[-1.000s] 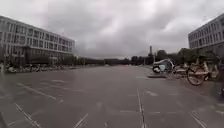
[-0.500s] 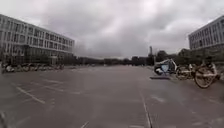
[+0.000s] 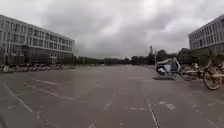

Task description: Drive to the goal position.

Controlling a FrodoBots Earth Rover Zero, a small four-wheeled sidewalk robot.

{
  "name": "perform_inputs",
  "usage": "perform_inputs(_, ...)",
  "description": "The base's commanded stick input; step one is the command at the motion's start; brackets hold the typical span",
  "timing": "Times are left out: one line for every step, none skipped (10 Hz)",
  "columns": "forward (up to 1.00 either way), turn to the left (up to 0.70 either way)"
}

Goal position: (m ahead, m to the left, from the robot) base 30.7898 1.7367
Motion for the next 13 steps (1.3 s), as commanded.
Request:
perform_inputs(0.7, 0.0)
perform_inputs(0.7, 0.0)
perform_inputs(0.7, 0.0)
perform_inputs(0.7, 0.0)
perform_inputs(0.7, 0.0)
perform_inputs(0.7, 0.0)
perform_inputs(0.7, 0.0)
perform_inputs(0.7, 0.0)
perform_inputs(0.7, 0.0)
perform_inputs(0.7, 0.0)
perform_inputs(0.7, 0.0)
perform_inputs(0.7, 0.0)
perform_inputs(0.7, 0.0)
